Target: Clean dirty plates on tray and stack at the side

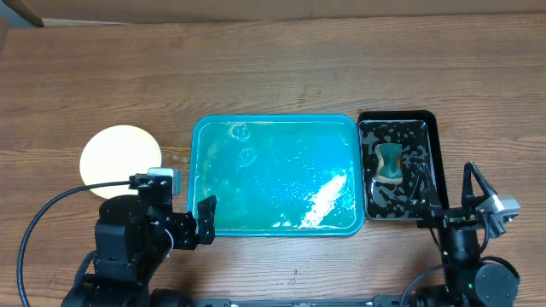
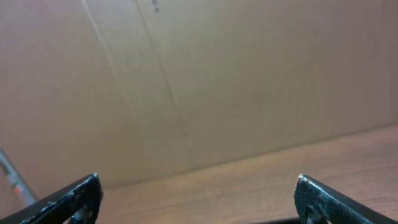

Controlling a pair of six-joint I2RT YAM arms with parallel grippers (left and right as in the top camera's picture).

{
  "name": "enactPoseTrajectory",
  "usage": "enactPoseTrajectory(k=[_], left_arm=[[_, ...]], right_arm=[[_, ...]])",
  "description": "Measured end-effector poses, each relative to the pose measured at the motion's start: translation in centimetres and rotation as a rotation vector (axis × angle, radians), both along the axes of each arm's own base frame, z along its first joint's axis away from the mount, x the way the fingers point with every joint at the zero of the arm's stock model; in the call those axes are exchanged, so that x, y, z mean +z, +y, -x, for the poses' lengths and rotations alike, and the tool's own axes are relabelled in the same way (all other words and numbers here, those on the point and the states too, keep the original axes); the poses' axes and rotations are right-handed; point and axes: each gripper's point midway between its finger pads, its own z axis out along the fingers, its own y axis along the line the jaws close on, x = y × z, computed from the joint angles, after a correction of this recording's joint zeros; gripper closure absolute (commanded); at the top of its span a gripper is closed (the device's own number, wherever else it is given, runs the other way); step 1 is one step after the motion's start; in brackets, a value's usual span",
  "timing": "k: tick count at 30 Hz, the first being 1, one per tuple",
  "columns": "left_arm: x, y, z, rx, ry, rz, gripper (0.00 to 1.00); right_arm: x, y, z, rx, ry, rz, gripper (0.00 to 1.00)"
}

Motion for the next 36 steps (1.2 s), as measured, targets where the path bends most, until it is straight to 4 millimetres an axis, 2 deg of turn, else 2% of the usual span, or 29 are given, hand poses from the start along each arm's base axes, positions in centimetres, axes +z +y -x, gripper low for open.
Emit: enactPoseTrajectory(k=[5,8,12,13,19,36], left_arm=[[0.0,0.0,0.0,0.000,0.000,0.000,0.00],[0.0,0.0,0.0,0.000,0.000,0.000,0.00],[0.0,0.0,0.0,0.000,0.000,0.000,0.00],[0.0,0.0,0.0,0.000,0.000,0.000,0.00],[0.0,0.0,0.0,0.000,0.000,0.000,0.00],[0.0,0.0,0.0,0.000,0.000,0.000,0.00]], right_arm=[[-2.2,-0.5,-0.9,-0.023,-0.007,0.000,0.00],[-4.1,-0.7,-1.5,-0.034,0.023,0.005,0.00],[-9.1,-0.1,-2.1,-0.002,0.183,0.049,0.00],[-9.8,0.2,-2.0,0.013,0.211,0.063,0.00],[-9.9,0.8,-2.0,0.040,0.209,0.131,0.00],[-9.9,0.8,-2.0,0.040,0.207,0.157,0.00]])
